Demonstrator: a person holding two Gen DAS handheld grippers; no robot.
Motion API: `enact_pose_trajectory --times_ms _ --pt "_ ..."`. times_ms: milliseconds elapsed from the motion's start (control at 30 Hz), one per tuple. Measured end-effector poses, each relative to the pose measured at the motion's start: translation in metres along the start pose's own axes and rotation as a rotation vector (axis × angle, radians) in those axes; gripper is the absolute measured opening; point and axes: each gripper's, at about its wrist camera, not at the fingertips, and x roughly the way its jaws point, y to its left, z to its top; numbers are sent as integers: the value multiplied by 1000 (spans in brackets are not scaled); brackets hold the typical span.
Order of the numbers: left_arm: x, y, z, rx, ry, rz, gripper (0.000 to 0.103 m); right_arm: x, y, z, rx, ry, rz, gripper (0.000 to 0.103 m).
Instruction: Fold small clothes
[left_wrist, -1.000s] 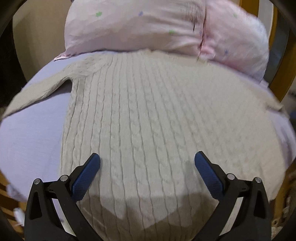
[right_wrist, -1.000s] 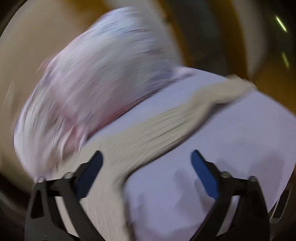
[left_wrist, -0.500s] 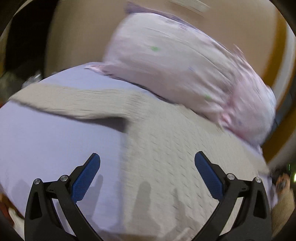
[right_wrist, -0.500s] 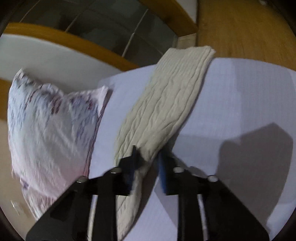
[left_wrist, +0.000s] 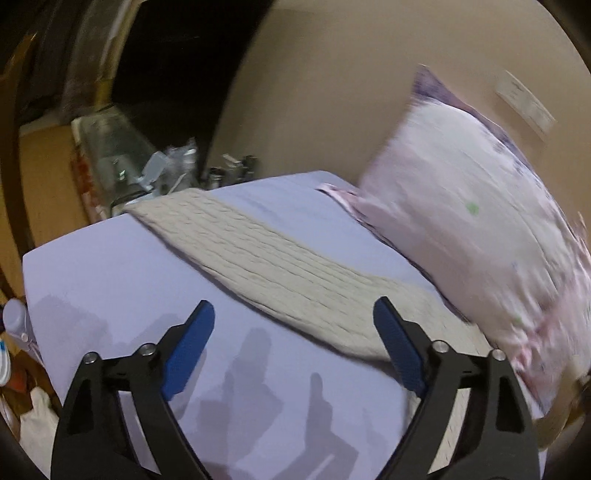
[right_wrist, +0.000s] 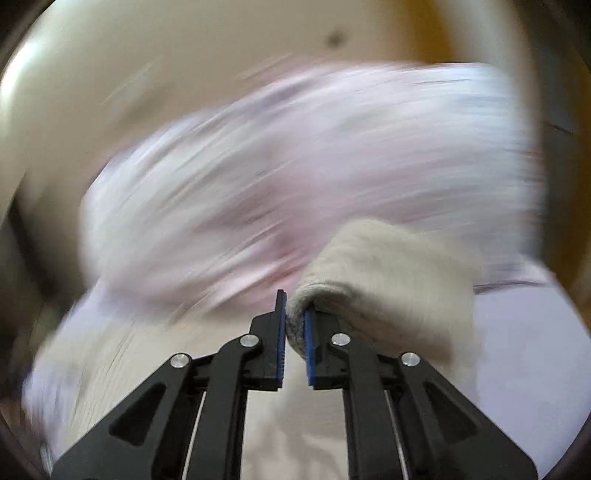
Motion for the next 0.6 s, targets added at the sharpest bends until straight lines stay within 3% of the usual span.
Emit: enact_pose_trajectory --times_ms 67,100,167,233,400,467,600 --pt "11 16 7 -81 28 5 79 36 58 -29 -122 171 79 20" --pt "15 27 9 -139 43 0 77 39 73 -39 -161 189 80 20" --pt "19 48 10 -231 54 -18 72 27 81 -49 -171 141 66 33" --pt "25 61 12 -284 62 -16 66 10 66 -47 -109 91 54 62" --pt "40 86 32 -405 63 -51 56 9 2 -17 45 55 -40 70" --pt "47 103 39 -486 66 -52 42 3 -18 -22 78 53 -83 71" --pt "61 124 51 -568 76 -56 27 2 -40 -26 128 40 -115 75"
